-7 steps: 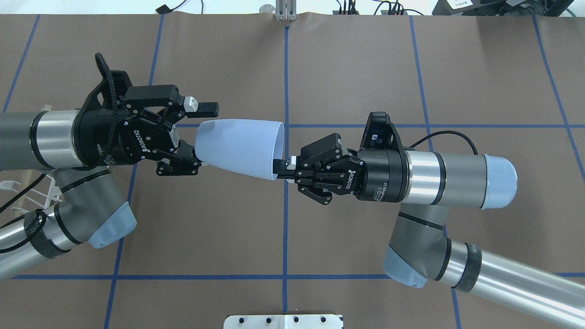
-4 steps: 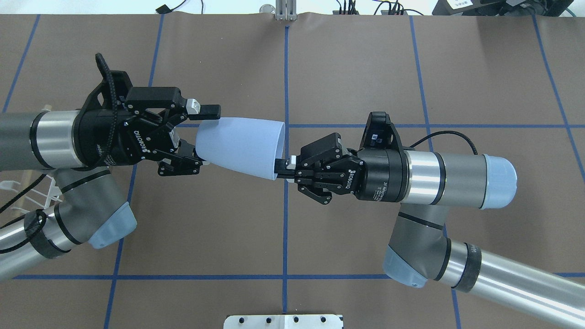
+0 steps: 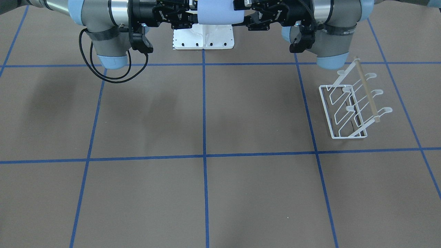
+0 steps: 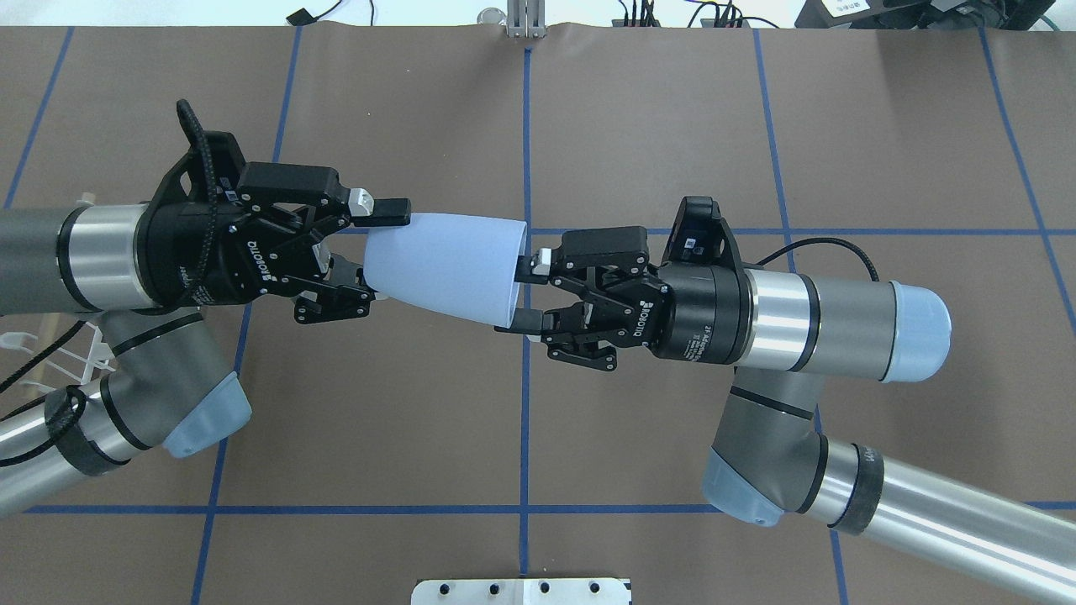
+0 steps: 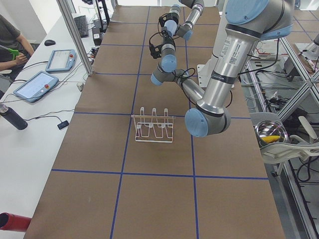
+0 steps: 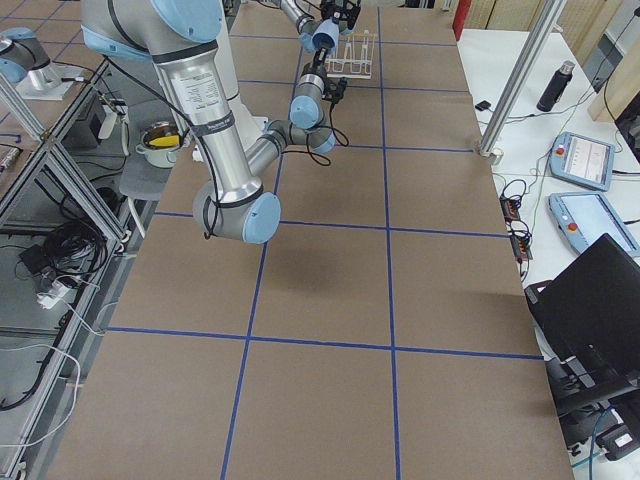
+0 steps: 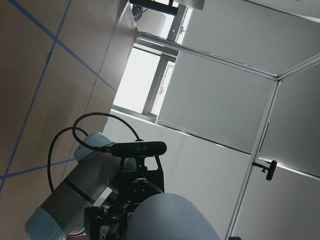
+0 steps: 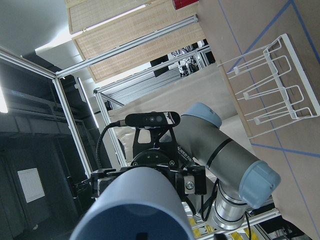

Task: Hang cup on cup holder
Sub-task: 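Open and withdraw the right gripper while the left gripper carries the cup away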

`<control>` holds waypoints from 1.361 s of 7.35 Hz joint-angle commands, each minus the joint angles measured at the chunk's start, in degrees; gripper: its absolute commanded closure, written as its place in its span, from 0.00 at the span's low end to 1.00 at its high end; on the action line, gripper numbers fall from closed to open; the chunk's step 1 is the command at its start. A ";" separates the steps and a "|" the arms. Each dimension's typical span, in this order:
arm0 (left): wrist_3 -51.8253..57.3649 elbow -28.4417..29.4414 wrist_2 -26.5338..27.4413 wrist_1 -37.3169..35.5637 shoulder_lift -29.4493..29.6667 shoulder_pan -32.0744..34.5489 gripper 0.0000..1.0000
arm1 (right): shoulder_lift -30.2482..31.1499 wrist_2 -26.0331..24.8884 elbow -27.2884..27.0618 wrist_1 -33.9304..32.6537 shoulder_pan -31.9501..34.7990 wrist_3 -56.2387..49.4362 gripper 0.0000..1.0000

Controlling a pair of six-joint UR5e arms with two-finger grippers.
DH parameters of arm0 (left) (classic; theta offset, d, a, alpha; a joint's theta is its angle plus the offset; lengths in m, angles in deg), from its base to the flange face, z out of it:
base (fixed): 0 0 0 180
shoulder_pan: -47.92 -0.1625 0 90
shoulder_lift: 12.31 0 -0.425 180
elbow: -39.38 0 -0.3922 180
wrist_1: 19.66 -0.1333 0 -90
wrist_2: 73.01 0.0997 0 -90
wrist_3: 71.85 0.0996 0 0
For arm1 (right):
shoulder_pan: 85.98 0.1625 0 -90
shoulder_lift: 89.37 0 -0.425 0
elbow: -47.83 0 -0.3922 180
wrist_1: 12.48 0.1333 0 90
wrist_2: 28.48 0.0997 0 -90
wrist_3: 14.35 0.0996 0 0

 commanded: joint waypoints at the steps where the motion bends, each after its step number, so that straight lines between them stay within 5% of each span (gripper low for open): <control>1: 0.96 0.50 0.70 -0.42 -0.44 0.32 1.00 | 0.88 0.13 -0.39 -0.05 3.69 -0.19 0.00; 3: 11.52 0.86 7.63 -2.69 -4.47 0.58 1.00 | 5.43 6.76 0.04 -0.58 11.31 -4.46 0.00; 6: 22.13 0.33 6.69 -17.51 -3.87 8.72 1.00 | 7.48 16.37 2.86 -4.16 20.57 -12.19 0.00; 10: 35.71 -0.20 -18.30 -38.06 -3.77 29.01 1.00 | 13.62 17.18 4.26 -9.70 21.82 -28.00 0.00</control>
